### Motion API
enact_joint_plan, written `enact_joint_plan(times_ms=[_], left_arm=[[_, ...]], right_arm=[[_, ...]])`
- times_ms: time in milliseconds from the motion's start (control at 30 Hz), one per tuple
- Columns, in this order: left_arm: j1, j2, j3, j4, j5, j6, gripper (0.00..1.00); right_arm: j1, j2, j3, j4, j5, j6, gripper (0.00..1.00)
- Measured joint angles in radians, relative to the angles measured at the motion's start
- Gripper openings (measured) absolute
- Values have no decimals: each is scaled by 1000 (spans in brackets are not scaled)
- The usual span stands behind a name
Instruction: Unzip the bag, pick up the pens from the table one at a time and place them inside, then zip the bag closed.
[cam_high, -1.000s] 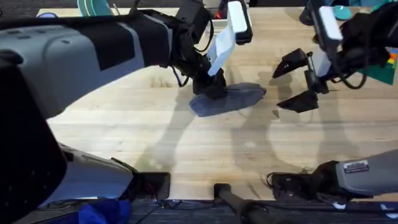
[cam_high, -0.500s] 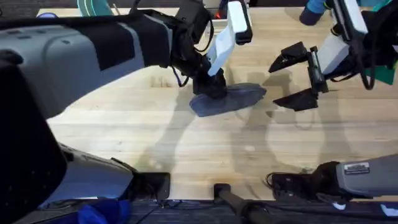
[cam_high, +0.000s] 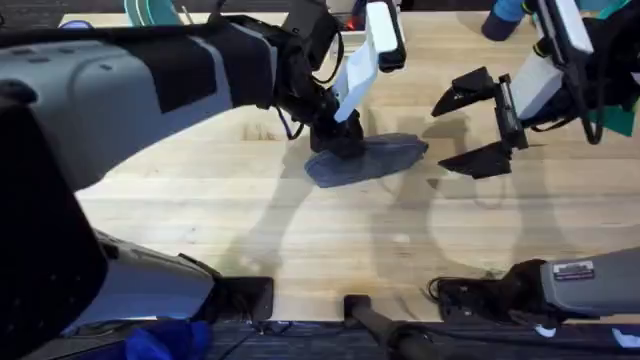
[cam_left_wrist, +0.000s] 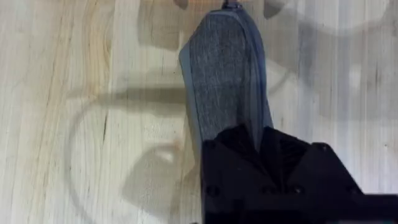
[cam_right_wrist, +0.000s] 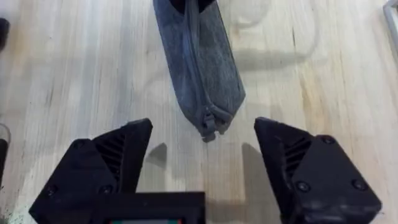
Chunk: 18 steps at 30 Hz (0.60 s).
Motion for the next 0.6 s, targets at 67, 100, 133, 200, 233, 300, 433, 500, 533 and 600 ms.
enact_joint_plan(times_ms=[67,100,133,200,233,300,433,500,533,600], left_arm=[[0,0,0,-1,0,6,190],[0,0,0,-2,-2,6,321],[0,0,0,-4,-4,6,462],[0,0,0,-5,-7,6,767],[1,0,0,-5,-7,5,929],[1,0,0,-7,-9,6,988],[1,0,0,-11,-10,6,998],[1,0,0,-22,-10,6,995],[1,0,0,-27,-10,6,995],[1,0,0,-34,-10,6,995]], right_arm=[[0,0,0,0,0,0,998],[0,0,0,0,0,0,998],[0,0,0,0,0,0,997],[0,0,0,0,0,0,997],[0,0,0,0,0,0,998],[0,0,0,0,0,0,998],[0,0,0,0,0,0,998],[0,0,0,0,0,0,998],[0,0,0,0,0,0,998],[0,0,0,1,0,0,998]])
